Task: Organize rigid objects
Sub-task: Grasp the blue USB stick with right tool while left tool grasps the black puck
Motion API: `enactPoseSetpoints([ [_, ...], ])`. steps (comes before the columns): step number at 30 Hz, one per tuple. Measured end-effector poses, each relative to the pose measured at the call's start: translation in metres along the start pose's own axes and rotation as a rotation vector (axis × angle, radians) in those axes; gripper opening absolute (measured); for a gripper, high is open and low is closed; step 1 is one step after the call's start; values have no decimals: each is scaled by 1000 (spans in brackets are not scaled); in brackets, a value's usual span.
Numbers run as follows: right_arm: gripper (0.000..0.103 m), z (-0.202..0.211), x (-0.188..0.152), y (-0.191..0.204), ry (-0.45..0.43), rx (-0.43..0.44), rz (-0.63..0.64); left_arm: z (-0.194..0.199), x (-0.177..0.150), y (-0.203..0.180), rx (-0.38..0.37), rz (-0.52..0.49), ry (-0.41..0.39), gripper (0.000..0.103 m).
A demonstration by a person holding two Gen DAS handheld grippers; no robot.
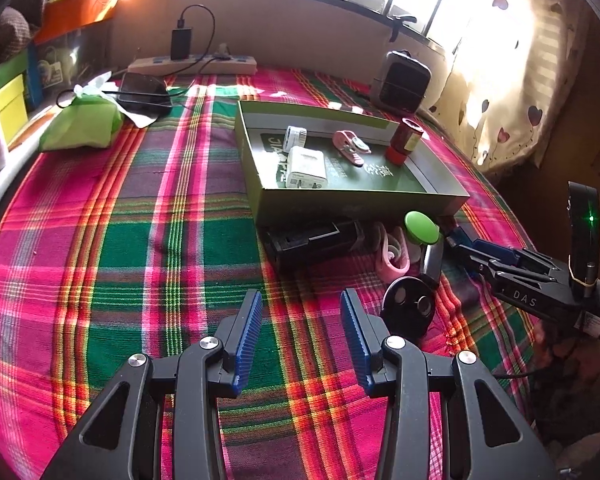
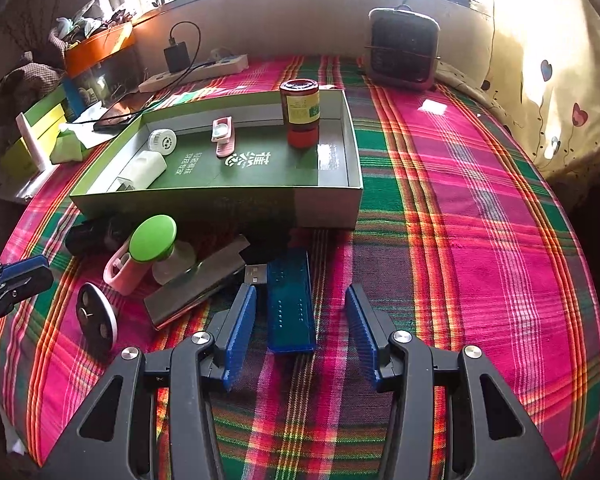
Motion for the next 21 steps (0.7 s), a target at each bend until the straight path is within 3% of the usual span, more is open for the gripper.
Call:
enactPoseSetpoints([
  [9,23,3,0,-11,-9,-14,8,-1,1,-19,-26,-11,0,40],
  [14,23,5,-1,-20,-11,-2,-12,-3,2,-29,-48,-2,-2,41],
  [21,23,11,-4,-47,-12,-49,-39,-7,1,-51,-103,-9,5,44],
])
Point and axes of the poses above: each gripper's, at about its wrist camera, not at the fingertips, and z roughly against the way its jaws point, y to its left, x to its top, the point moved 10 cm from there along -z, roughly the way its jaws point, and after that the axes turned 7 degrees about -y, right-handed, at the moved point
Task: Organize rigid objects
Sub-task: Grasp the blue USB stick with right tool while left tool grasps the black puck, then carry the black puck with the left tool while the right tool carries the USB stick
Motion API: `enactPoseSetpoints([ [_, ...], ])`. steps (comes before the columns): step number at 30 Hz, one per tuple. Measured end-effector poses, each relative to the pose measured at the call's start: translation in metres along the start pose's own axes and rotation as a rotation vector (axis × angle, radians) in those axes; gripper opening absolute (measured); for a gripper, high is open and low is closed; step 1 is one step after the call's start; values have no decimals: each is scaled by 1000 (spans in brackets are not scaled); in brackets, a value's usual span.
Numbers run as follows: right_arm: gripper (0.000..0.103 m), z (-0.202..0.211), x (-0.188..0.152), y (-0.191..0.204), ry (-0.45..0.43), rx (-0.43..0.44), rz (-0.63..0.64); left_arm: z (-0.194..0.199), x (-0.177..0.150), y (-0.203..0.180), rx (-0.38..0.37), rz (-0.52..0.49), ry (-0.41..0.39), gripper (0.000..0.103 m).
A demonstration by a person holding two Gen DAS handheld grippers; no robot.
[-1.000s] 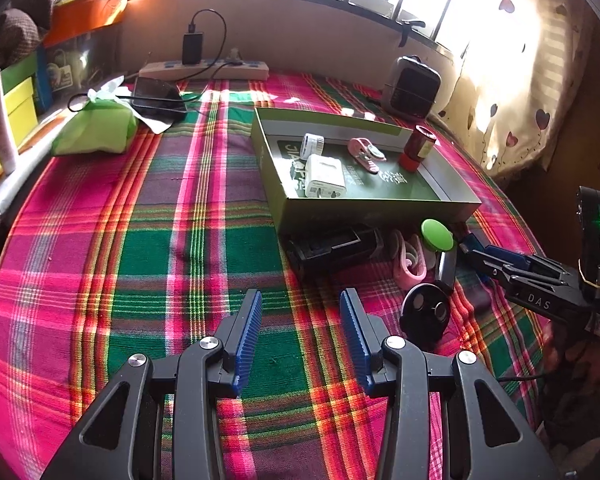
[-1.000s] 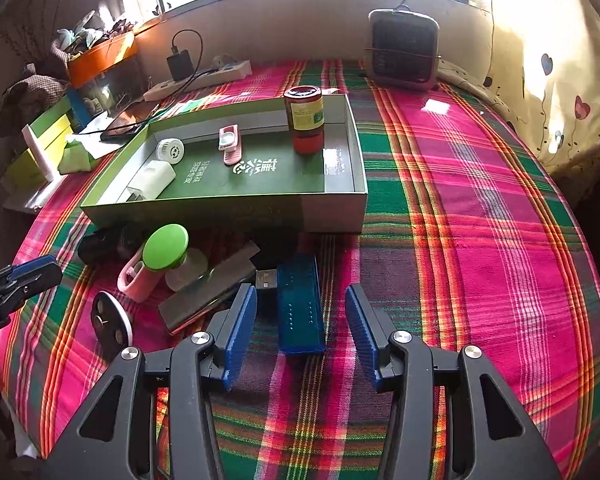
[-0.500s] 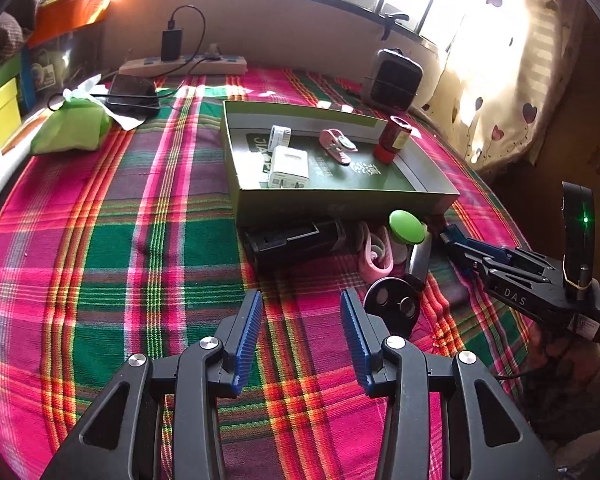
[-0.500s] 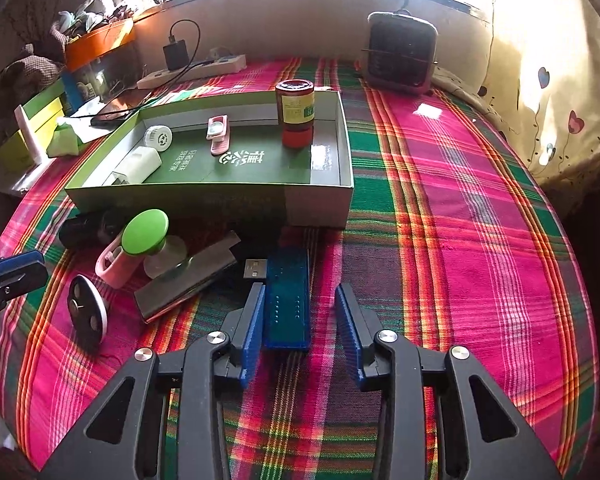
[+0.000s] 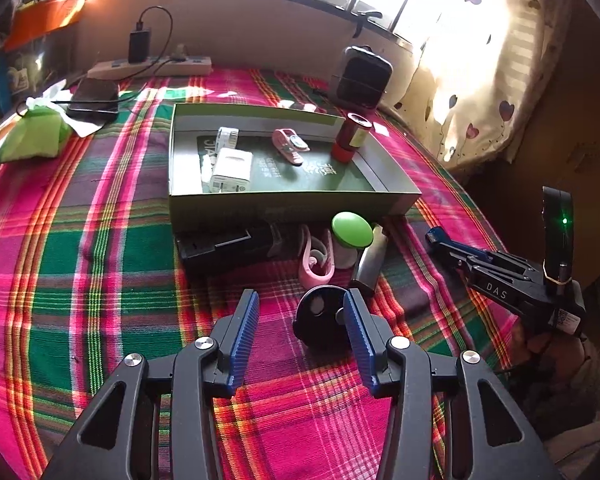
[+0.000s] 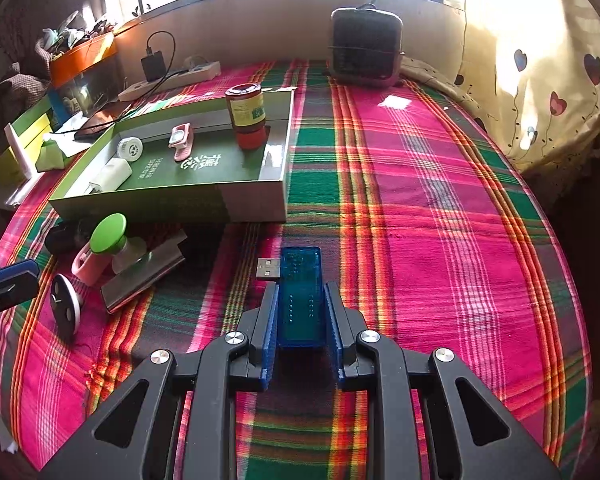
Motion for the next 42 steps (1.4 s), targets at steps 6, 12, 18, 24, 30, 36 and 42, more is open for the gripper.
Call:
enactPoseSetpoints([
  [6,23,4,-3,-17,-3,-9,-28,-9,-5,-10,-1,-14,26,47],
  [12,23,6,-4,-22,-6,8,-48,-18,-9,-15,19,-28,50,47],
  [18,23,6,-4,-22,-7,22,-57,-26,-13,-16,34,-32,66,47],
  [24,23,6,-3,-23,-8,31,-63,-27,-12,-16,51,-38,56,47],
  [30,23,6,-4,-23,-8,31,-63,-26,-11,-14,44,-17,45,44],
  [36,23,5,-4,-23,-7,23,-54,-25,-12,-9,54,-10,40,28],
  [42,23,5,-3,-21,-5,12,-44,-24,-13,-8,44,-4,35,27],
])
Point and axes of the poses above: each gripper's, at about its wrist camera, not at the fingertips, and z roughly against the way its jaws point, y to its left, x to its top, the point moved 10 cm from there along -z, roughly the way its jaws point, and after that the axes turned 7 degrees about -y, right-handed, at the moved point
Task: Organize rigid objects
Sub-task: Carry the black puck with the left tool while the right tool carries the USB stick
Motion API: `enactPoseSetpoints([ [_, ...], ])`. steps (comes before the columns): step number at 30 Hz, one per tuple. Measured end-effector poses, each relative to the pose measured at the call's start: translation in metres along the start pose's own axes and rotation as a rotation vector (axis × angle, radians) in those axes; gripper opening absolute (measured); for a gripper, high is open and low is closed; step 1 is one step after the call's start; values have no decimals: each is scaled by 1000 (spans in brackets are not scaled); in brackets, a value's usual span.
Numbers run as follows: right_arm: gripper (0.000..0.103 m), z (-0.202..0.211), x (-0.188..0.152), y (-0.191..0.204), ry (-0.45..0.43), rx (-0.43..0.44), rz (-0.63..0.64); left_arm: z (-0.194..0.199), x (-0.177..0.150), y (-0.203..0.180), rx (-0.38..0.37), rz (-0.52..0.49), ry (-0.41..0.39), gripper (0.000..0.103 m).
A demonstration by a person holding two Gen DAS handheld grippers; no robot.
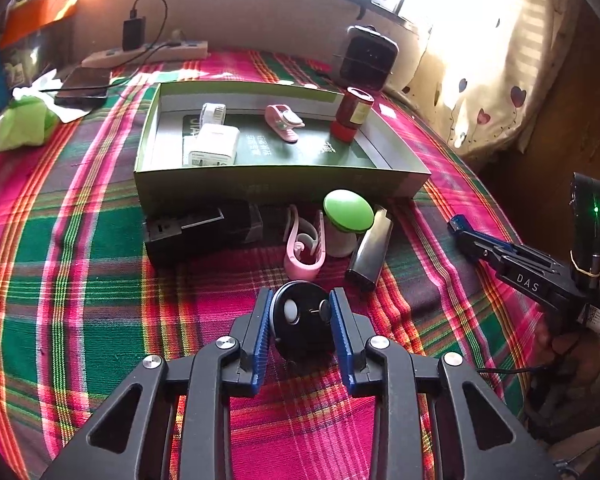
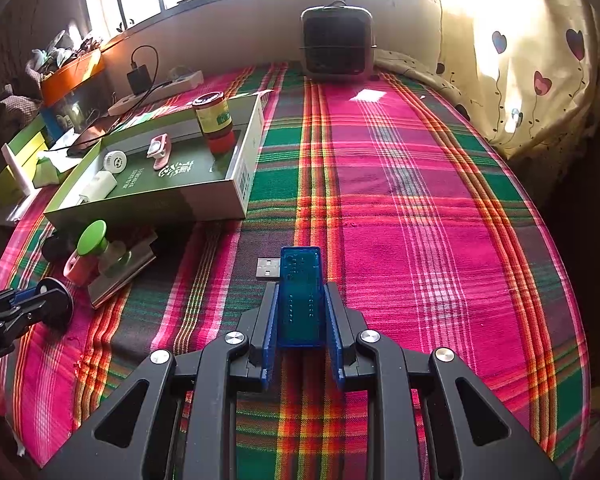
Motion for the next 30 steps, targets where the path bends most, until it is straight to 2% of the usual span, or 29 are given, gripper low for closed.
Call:
enactPoseSetpoints([
  [16,23,0,0,1,0,-7,6,4,1,-1,-3,5,-6,27],
  [30,23,12,11,14,-42,43,20,22,22,-8,-6,-24,-59,27],
])
Point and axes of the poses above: each gripper's, at about its wrist camera, not at the fingertips, and z roughly against the way its jaws point, y to its left, x to its top, the point moved 10 cm from there along -z, roughly the way its jaws point, and after that the axes turned 7 degrees about -y, right-handed, at the moved point
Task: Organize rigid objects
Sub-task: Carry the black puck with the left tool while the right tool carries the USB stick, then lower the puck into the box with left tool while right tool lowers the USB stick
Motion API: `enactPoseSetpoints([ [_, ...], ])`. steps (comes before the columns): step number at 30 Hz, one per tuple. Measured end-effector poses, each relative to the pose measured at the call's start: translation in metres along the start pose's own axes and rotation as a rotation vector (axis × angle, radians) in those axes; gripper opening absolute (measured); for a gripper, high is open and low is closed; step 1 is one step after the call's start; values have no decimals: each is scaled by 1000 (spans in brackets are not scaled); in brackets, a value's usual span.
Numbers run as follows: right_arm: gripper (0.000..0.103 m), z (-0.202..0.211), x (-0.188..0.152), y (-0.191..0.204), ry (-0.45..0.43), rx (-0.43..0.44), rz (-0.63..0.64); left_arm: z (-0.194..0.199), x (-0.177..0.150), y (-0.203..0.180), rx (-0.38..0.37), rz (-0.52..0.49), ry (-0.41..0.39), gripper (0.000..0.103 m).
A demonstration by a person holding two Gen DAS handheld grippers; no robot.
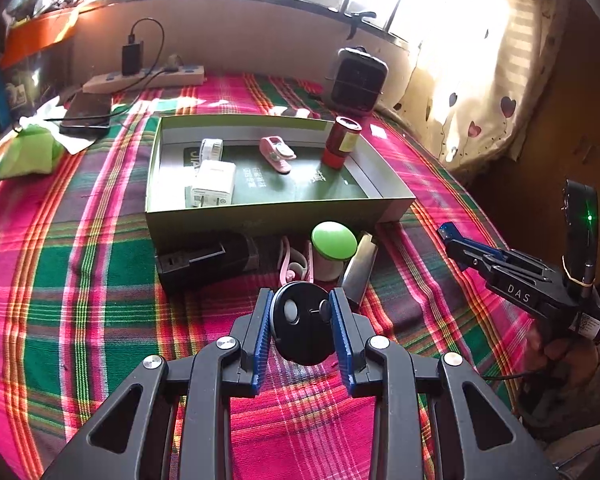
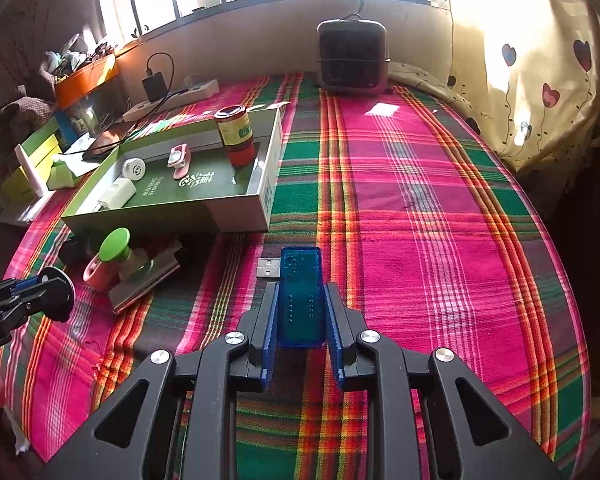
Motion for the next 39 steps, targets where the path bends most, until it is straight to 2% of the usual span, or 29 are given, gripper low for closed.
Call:
enactPoseSetpoints([
  [9,23,8,21,15,-38,22,35,7,19,1,-3,-8,-34,27],
  [21,23,-1,49,43,-57,80,87,-1,63,10,0,-35,-83,27],
  [39,23,-58,71,77,18,160,104,-62,96,33,-4,-3,-23,27],
])
Point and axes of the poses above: each gripper's, at about its wrist camera, not at the fingertips, and z roughly against the way its jaws point, y to its left, x to its top, the point moved 10 cm from there along -z, roughly the way its jaws point, and after that the axes turned 7 degrees about -y, right-handed, at the moved point
